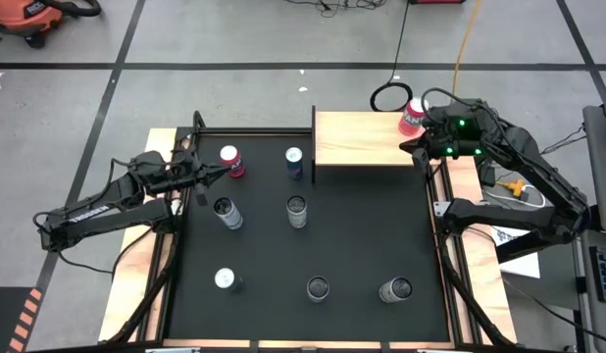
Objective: Place canned beverage on shelf
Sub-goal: Put the top blue soda can on the shelf
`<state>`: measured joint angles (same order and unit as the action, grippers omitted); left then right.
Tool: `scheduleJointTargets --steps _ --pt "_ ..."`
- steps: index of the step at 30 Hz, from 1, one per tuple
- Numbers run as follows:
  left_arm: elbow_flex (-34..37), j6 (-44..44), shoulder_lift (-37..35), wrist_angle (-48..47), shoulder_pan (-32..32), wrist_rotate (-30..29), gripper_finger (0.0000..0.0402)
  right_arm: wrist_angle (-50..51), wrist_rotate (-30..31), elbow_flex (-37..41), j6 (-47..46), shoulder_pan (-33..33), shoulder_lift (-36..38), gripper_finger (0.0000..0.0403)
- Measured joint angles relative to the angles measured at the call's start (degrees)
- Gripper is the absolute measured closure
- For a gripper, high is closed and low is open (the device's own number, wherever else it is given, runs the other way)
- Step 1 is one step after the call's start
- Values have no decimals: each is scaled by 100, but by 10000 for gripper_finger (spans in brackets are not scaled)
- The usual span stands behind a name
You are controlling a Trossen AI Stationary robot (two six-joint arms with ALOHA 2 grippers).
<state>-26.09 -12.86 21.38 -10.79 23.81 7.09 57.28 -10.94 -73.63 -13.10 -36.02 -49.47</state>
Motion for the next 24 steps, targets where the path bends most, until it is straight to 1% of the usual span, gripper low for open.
scheduleJointTargets --steps 7,11,16,19,24 --pt "0 12 1 14 1 8 401 10 13 0 -123 157 132 403" --pt "0 32 -2 191 2 20 401 11 22 0 -123 193 186 403" --pt "0 458 -2 299 0 26 400 11 31 0 -123 202 213 403" --pt "0 439 14 282 0 33 385 9 35 0 -123 202 211 403" --pt "0 463 164 309 0 299 335 4 54 0 -91 202 213 403"
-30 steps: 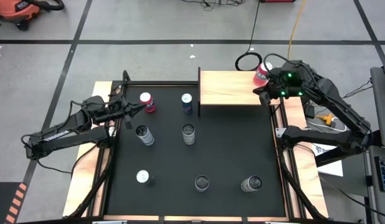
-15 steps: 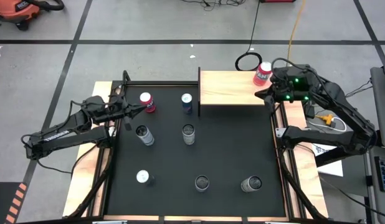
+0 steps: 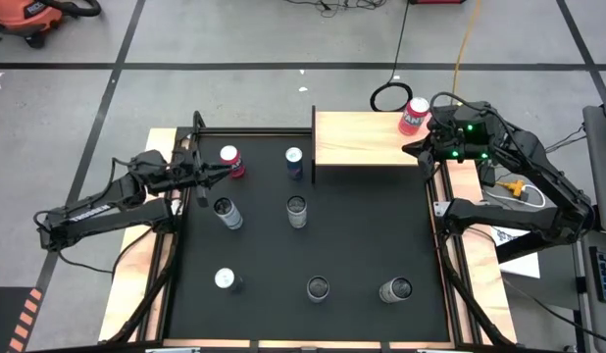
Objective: Place canned beverage on shelf
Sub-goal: Put the top blue soda can on the shelf
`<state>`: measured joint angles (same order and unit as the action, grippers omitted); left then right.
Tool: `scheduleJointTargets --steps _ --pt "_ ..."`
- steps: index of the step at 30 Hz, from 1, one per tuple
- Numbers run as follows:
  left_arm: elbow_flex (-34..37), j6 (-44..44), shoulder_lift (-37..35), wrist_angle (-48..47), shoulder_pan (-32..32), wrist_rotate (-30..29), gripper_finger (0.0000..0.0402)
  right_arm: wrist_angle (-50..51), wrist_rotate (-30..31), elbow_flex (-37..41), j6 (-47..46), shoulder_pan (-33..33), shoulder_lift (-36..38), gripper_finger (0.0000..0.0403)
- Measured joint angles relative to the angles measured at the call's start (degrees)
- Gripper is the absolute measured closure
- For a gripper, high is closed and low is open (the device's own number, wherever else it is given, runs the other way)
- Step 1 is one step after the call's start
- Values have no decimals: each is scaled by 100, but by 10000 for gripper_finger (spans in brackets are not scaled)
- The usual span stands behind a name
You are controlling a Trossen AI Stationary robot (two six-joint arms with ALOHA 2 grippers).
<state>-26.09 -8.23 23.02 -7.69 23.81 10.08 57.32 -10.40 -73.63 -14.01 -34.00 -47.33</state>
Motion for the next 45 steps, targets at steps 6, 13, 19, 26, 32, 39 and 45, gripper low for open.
scheduleJointTargets --steps 6,13,19,26,32,39,45 --pt "0 -26 231 270 0 981 278 -2 9 0 60 0 -1 403" --pt "0 -29 313 605 0 910 256 -2 9 0 76 0 -2 403" --pt "0 -61 350 611 0 867 255 39 7 0 78 0 -2 403" --pt "0 -481 487 635 0 921 255 163 7 0 122 0 -2 403" --pt "0 -498 615 700 0 816 255 153 7 0 122 0 -2 403" --pt "0 -494 757 813 0 786 255 144 7 0 122 0 -2 403" --pt "0 -494 971 1703 0 787 255 144 7 0 123 0 -2 403"
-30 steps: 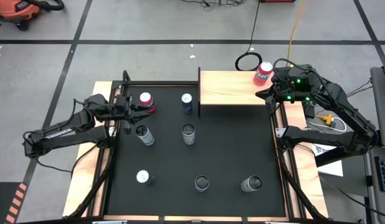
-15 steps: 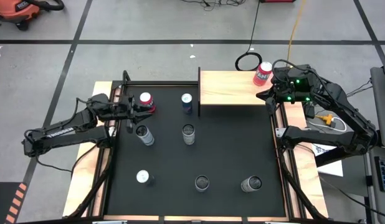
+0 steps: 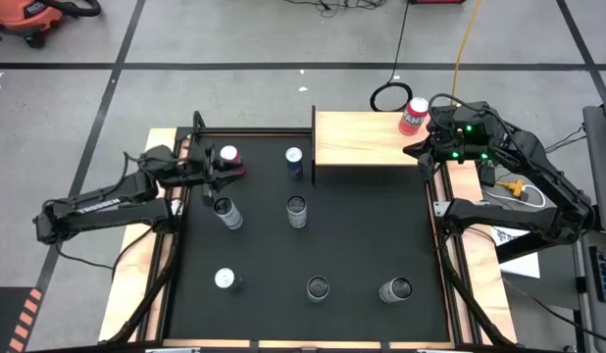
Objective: Place canned beverage on shelf
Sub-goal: Put the top blue soda can on the shelf
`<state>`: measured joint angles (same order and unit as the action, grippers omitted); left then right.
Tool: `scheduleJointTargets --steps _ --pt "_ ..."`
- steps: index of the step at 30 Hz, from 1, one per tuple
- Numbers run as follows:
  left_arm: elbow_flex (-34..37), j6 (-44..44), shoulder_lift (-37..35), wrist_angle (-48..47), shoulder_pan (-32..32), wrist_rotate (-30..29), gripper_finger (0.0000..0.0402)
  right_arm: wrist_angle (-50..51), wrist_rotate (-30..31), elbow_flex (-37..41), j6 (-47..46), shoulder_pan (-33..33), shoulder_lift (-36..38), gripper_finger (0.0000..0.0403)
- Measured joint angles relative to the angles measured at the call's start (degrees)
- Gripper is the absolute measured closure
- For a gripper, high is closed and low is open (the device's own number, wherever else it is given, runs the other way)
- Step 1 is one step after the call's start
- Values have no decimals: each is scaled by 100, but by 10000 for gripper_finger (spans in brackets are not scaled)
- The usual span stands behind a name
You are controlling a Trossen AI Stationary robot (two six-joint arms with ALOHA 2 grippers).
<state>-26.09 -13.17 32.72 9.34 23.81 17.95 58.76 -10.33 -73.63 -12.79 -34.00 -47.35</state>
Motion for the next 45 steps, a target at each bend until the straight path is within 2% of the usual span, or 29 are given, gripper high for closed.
scheduleJointTargets --steps 6,16,25,36,45 --pt "0 1 276 439 -2 300 255 0 -1 0 1 0 -1 403" --pt "0 5 1109 1032 0 345 255 -6 0 0 1 0 -2 403" --pt "0 7 1807 2041 -31 907 255 -22 0 0 26 0 -2 403" --pt "0 166 2343 2770 -298 897 255 -20 -1 0 43 0 -2 403" --pt "-53 153 2374 3064 -334 879 255 -20 -20 0 -4 0 -2 403"
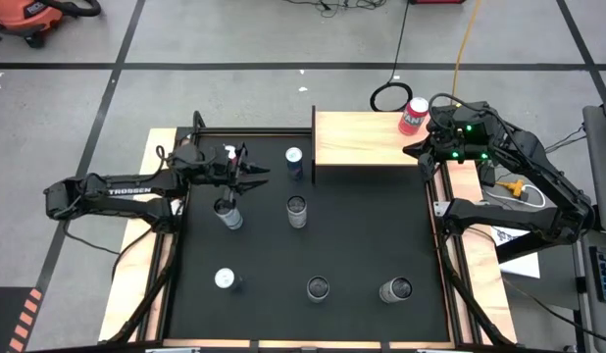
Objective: Place canned beverage on shelf
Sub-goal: Put the top blue soda can on the shelf
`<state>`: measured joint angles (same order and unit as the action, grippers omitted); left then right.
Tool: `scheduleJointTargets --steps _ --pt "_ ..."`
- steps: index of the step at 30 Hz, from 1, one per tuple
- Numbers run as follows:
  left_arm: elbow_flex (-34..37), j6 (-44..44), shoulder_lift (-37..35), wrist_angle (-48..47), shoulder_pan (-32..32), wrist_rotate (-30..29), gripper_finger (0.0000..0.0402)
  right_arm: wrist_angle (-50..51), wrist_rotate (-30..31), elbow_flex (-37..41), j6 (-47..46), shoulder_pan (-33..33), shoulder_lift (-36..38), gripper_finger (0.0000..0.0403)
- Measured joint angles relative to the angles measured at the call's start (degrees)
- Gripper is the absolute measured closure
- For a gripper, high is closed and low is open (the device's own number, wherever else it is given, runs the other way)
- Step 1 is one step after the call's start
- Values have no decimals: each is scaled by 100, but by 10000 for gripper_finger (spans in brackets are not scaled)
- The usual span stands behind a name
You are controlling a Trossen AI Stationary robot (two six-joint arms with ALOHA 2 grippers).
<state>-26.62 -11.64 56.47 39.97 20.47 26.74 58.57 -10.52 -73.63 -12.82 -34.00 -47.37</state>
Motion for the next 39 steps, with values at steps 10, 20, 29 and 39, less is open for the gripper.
scheduleJointTargets --steps 10,20,29,39 --pt "-1118 4 7 -1439 0 -303 256 1 -2 0 -18 0 0 403" --pt "-1315 52 33 -1701 0 -922 256 0 -3 0 -2 0 1 403" --pt "-1319 168 54 -1651 2 -1316 256 0 -4 0 -1 0 0 403" --pt "-1319 1038 57 -1647 2 -2103 256 0 -4 0 0 0 1 403"
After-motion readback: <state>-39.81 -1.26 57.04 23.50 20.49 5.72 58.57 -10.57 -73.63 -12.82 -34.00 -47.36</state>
